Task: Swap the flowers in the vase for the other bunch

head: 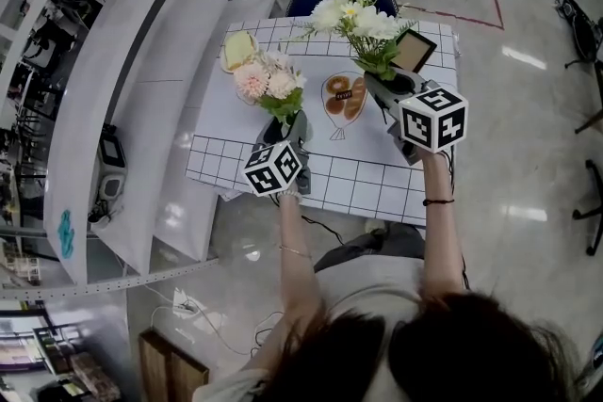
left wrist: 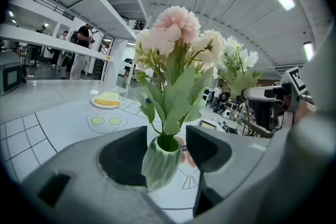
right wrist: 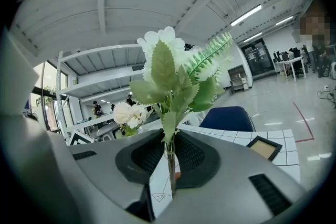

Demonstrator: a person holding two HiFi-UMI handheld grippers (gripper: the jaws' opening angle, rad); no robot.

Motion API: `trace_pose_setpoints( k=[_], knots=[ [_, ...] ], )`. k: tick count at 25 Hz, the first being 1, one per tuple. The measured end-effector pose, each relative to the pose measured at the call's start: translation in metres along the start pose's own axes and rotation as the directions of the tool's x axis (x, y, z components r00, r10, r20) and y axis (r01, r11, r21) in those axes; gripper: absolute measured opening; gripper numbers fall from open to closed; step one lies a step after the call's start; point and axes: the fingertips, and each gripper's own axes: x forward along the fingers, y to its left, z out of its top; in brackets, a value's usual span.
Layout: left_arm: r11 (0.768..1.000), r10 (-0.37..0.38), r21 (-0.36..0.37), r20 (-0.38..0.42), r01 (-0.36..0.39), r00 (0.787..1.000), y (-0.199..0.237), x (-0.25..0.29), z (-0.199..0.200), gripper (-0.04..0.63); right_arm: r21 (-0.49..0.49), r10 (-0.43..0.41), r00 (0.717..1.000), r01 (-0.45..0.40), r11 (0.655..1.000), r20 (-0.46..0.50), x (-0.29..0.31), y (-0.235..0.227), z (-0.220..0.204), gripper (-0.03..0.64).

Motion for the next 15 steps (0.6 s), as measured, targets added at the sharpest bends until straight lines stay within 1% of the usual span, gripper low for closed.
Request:
trace_pose_setpoints(
  k=[8,15],
  knots=[
    [1.000,-0.011,0.010,0.012,0.011,1.000,-0.0021,0.0067,0.0034,0.221,0.012,-0.004,1.000,0.004,1.000,0.002,0.0015,-0.0079,-0.0010,0.055],
    [1.000,-0.003,0.024,0.007,0.003,1.000,0.0015,0.0077,0.0042,0.215,0.015,-0.005,1.000,0.005,1.000,-0.002,0.0013,-0.0107,-0.0028,0.055]
  ],
)
